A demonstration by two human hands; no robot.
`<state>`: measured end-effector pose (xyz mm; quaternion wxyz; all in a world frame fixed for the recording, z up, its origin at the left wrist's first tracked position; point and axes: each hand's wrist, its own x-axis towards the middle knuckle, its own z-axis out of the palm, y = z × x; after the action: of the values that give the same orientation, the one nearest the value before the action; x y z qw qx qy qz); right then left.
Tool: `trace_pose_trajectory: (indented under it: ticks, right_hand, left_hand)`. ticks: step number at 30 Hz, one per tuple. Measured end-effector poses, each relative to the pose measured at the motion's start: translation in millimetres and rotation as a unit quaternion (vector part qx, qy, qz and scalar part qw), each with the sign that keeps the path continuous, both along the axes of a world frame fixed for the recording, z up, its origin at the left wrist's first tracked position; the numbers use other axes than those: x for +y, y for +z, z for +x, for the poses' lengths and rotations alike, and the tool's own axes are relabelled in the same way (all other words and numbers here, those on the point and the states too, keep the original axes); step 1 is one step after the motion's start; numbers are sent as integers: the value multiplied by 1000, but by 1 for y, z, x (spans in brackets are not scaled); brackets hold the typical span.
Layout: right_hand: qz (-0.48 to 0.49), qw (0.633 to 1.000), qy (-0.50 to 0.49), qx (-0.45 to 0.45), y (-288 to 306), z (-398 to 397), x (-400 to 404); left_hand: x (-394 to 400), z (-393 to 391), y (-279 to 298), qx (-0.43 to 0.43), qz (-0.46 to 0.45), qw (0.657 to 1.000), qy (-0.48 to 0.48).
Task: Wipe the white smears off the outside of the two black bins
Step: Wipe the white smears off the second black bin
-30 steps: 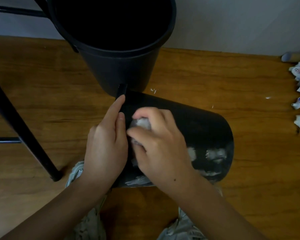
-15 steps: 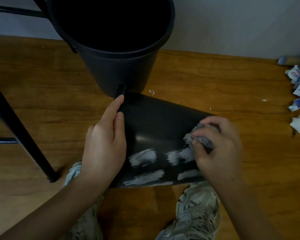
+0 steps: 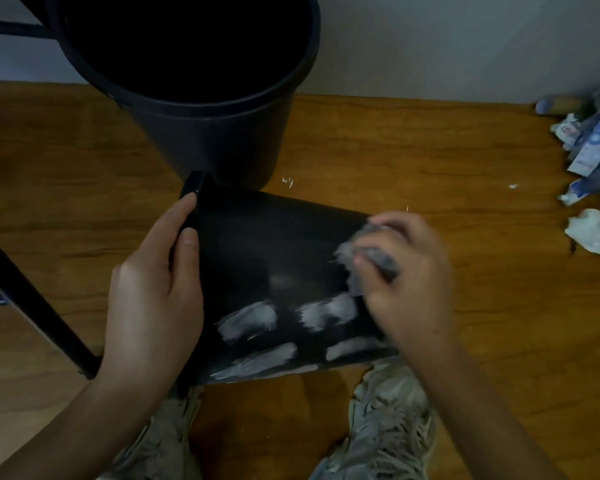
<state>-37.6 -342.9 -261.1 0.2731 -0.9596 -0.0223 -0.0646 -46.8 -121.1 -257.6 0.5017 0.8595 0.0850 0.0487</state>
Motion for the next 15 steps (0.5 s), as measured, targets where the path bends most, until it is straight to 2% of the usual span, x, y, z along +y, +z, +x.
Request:
trace_pose_trajectory:
  ticks: [4,9,15]
  right_hand:
    - [13,997,-72,-27,-14,-5,-38]
    - [29,995,-75,-53,-23,6,-41]
    - [27,997,-73,9,-18,45,-41]
  left_hand:
    - [2,4,1,1,-7,1000,16]
    - [1,18,4,6,-22,999,26]
    - [-1,0,2,23,-23,999,3]
